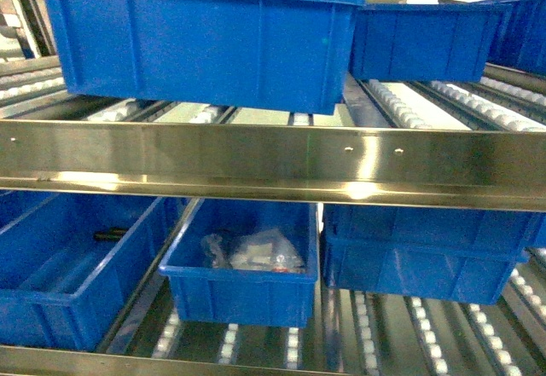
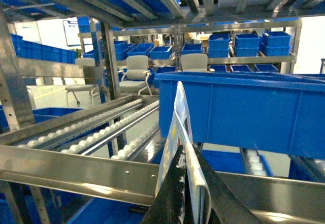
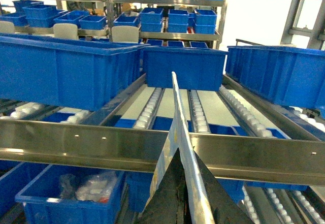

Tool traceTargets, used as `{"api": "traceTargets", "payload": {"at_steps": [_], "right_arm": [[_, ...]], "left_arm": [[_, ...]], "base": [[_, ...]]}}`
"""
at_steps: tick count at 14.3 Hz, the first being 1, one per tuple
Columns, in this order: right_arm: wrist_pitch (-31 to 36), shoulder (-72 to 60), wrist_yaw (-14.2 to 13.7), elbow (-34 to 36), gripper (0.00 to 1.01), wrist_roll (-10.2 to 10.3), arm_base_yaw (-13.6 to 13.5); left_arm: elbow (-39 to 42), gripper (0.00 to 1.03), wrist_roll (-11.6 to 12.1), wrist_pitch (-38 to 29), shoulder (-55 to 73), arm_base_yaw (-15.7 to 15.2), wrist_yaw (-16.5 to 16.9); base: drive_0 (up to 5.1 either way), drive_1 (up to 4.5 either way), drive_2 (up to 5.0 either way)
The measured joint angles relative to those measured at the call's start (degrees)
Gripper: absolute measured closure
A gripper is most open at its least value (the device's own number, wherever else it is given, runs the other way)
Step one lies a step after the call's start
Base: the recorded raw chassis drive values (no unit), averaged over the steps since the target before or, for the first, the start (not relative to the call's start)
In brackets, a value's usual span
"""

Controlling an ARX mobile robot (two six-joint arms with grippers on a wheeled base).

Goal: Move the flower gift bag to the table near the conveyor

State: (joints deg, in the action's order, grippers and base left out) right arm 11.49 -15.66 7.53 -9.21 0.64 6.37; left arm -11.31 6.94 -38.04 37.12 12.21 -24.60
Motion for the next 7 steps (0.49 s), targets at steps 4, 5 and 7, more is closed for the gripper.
{"api": "traceTargets", "payload": {"at_steps": [4, 5, 7], "right_arm": [[0.07, 0.02, 0.00, 0.00, 0.99, 0.00, 0.00], [0.26, 0.02, 0.00, 0.00, 0.99, 0.00, 0.00], [0.15, 0.02, 0.00, 0.00, 0.99, 0.00, 0.00]], "left_arm": [[0.00, 1.01, 0.00, -0.13, -0.07, 0.00, -0.02], [0.00, 1.01, 0.00, -0.15, -0.11, 0.00, 0.00], [0.00, 1.01, 0.00, -0.15, -0.11, -0.04, -0.02]], "base": [[-4.9, 1.91, 2.9], [-5.0, 2.40, 2.4], [-5.0, 2.40, 2.4]]}}
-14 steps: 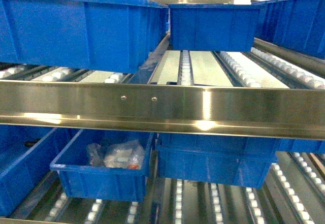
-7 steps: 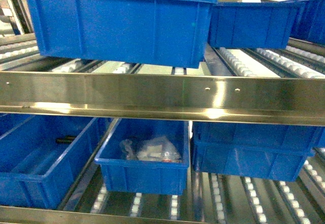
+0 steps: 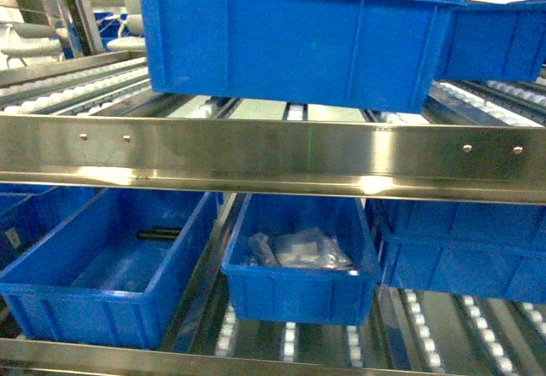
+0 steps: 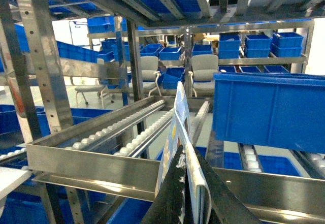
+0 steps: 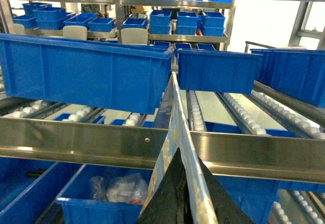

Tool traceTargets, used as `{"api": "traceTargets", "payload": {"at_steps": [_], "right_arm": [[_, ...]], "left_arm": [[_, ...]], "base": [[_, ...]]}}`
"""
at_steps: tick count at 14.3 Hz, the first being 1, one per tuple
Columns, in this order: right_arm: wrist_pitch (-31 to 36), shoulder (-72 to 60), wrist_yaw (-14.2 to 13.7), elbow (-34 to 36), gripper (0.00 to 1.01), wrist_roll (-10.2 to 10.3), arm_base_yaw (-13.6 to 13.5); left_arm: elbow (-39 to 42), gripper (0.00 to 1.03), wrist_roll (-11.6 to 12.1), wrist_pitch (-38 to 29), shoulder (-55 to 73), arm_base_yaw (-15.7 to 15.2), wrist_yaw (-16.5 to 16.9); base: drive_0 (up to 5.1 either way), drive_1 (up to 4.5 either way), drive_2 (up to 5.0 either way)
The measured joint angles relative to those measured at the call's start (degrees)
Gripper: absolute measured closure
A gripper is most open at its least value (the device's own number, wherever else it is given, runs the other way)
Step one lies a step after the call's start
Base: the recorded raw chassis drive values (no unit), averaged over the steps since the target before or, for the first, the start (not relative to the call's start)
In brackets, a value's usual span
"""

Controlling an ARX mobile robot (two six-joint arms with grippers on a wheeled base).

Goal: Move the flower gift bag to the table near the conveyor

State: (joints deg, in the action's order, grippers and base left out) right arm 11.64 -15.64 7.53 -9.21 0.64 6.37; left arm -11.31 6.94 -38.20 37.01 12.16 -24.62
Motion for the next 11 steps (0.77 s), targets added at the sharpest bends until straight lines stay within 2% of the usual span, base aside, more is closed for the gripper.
{"api": "traceTargets", "payload": {"at_steps": [11], "right_arm": [[-0.07, -0.02, 0.00, 0.00, 0.99, 0.00, 0.00]], "left_arm": [[0.00, 1.01, 0.00, 0.09, 0.07, 0.00, 0.00]], "base": [[-5.0, 2.43, 2.4]]}}
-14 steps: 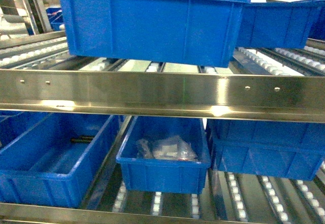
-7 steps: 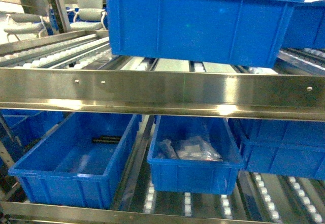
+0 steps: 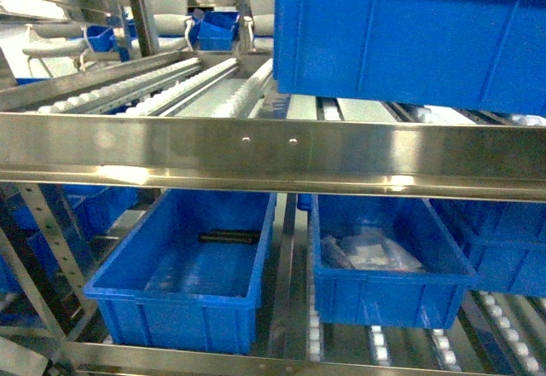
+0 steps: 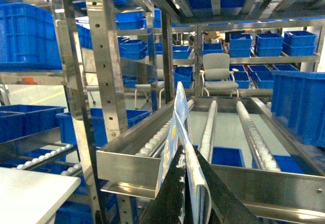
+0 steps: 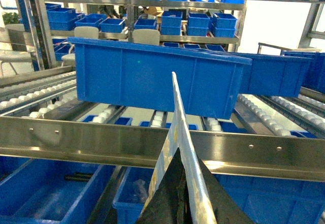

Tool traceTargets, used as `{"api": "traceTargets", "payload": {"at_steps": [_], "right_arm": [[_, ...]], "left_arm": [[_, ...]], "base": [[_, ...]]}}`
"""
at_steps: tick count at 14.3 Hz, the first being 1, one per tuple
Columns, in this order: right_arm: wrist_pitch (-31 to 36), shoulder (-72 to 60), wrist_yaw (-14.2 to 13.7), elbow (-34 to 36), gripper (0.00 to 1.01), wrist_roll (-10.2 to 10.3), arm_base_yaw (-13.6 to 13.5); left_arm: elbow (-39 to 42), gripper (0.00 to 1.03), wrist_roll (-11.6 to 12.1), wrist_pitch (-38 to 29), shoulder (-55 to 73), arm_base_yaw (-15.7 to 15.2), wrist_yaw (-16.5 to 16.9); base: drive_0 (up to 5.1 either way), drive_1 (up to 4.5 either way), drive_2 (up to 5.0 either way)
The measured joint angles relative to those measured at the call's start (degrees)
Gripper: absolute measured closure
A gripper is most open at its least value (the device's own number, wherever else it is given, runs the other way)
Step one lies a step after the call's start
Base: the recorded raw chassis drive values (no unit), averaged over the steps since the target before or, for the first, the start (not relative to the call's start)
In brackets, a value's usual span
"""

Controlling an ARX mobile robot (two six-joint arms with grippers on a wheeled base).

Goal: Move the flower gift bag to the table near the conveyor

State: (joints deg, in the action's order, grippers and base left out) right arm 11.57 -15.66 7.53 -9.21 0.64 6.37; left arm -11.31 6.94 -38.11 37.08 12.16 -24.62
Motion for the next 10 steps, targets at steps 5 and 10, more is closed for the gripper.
{"api": "traceTargets", "payload": {"at_steps": [5, 10], "right_arm": [[0.07, 0.02, 0.00, 0.00, 0.99, 0.00, 0.00], [0.02, 0.02, -0.02, 0.00, 0.99, 0.00, 0.00]], "left_arm": [[0.00, 1.01, 0.00, -0.09, -0.04, 0.00, 0.00], [0.00, 1.01, 0.00, -0.09, -0.07, 0.00, 0.00]], "base": [[-5.0, 2.47, 2.5], [-5.0, 2.47, 2.5]]}}
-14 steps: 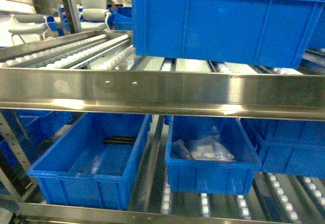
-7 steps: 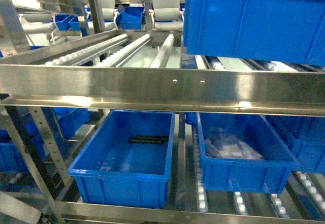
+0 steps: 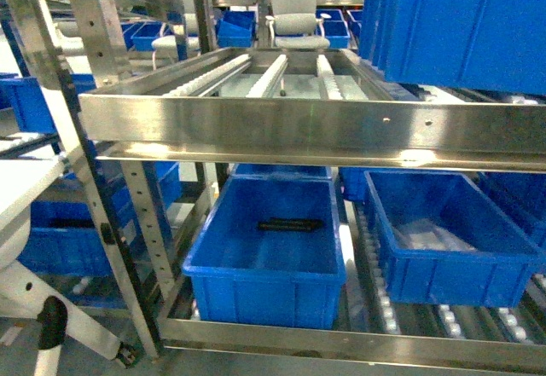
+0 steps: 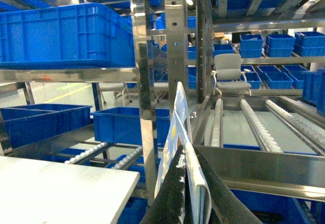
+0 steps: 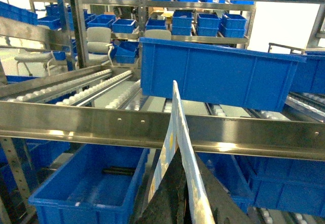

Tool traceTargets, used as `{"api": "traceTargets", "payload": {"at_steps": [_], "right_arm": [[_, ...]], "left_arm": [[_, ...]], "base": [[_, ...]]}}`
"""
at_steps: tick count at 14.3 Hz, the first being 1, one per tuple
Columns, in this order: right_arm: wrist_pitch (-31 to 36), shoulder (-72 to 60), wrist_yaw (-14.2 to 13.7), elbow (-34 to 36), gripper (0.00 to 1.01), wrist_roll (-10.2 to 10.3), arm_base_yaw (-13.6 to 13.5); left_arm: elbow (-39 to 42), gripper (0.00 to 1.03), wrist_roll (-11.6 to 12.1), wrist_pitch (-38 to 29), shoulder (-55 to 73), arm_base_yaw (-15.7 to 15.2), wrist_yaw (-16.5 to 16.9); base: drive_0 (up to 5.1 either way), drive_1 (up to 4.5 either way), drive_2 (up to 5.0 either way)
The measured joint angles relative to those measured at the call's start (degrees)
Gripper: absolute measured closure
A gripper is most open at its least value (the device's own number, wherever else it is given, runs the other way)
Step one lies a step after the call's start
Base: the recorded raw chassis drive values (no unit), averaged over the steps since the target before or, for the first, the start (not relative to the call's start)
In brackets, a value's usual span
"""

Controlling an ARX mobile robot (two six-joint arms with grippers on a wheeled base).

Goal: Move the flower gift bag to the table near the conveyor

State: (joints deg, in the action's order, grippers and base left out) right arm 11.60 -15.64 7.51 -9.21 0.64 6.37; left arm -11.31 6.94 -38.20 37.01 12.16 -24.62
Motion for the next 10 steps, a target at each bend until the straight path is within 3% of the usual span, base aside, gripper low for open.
{"api": "traceTargets", "payload": {"at_steps": [10], "right_arm": [[-0.02, 0.00, 0.02, 0.00, 0.99, 0.00, 0.00]], "left_arm": [[0.00, 1.01, 0.00, 0.07, 0.04, 0.00, 0.00]], "base": [[-5.0, 2.47, 2.5]]}}
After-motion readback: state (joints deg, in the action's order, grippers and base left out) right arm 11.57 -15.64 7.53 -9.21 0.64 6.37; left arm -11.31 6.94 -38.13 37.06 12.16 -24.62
